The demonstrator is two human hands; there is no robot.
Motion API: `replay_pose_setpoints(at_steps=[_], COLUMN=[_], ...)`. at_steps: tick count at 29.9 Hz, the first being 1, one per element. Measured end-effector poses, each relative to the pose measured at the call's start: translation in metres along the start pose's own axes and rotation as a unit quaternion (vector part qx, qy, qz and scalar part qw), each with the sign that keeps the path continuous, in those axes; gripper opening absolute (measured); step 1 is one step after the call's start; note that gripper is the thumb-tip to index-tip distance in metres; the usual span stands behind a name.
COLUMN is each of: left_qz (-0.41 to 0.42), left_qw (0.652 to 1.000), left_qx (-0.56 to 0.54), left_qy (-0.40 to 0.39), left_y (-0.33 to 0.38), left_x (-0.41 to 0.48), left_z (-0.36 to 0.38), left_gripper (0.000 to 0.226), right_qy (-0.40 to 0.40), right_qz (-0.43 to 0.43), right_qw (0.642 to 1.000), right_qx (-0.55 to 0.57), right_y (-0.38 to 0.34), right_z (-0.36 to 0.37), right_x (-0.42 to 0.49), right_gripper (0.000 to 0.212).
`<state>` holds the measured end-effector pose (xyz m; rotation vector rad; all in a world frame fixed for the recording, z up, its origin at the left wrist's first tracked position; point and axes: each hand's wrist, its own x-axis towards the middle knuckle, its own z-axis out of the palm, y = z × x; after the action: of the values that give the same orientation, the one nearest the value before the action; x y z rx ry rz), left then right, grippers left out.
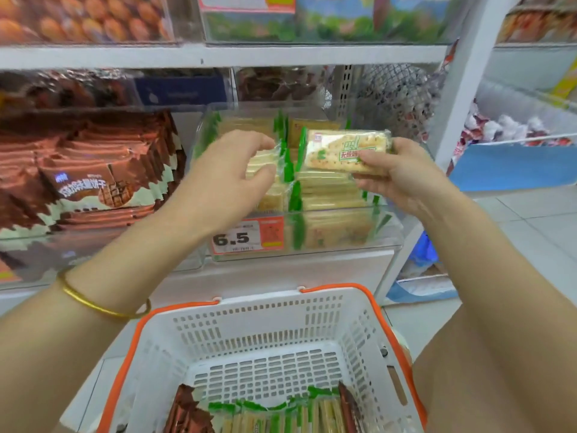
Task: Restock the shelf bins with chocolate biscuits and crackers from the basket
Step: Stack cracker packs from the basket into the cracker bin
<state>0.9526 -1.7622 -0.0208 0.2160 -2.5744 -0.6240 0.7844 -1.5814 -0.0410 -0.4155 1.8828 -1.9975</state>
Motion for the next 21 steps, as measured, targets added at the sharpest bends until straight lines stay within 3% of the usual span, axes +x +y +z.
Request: replay_pose_setpoints(at_steps=[4, 8, 16, 21], left_qz=[0.013, 0.002, 0.008, -0.005], left_qw=[0.991, 0.989, 0.988, 0.986], left_qx=[0.108, 0.118, 0.122, 0.133], left_qy=[-0.083, -0.091, -0.092, -0.1], left_y=[-0.014, -0.023, -0.028, -0.025], left_x=[0.025, 0.034, 0.045, 0.044], left_z=[0.015, 0.027, 0.031, 0.036], left_gripper=[0.056, 0.062, 0.068, 0.064], right_qy=[0.093, 0.109, 0.136, 0.119], right_qz=[-0.021, -0.009, -0.028, -0.073], right_qw=[0.995, 0.988, 0.964, 0.958], right_qx=[-0.032, -0.108, -0.226, -0.251], right_y=[-0.007, 0.003, 0.022, 0.025], right_z=[0.012, 0.027, 0.03, 0.04], right_x=[0.068, 0.122, 0.173, 0.18], right_gripper=[0.044, 0.061, 0.05, 0.053])
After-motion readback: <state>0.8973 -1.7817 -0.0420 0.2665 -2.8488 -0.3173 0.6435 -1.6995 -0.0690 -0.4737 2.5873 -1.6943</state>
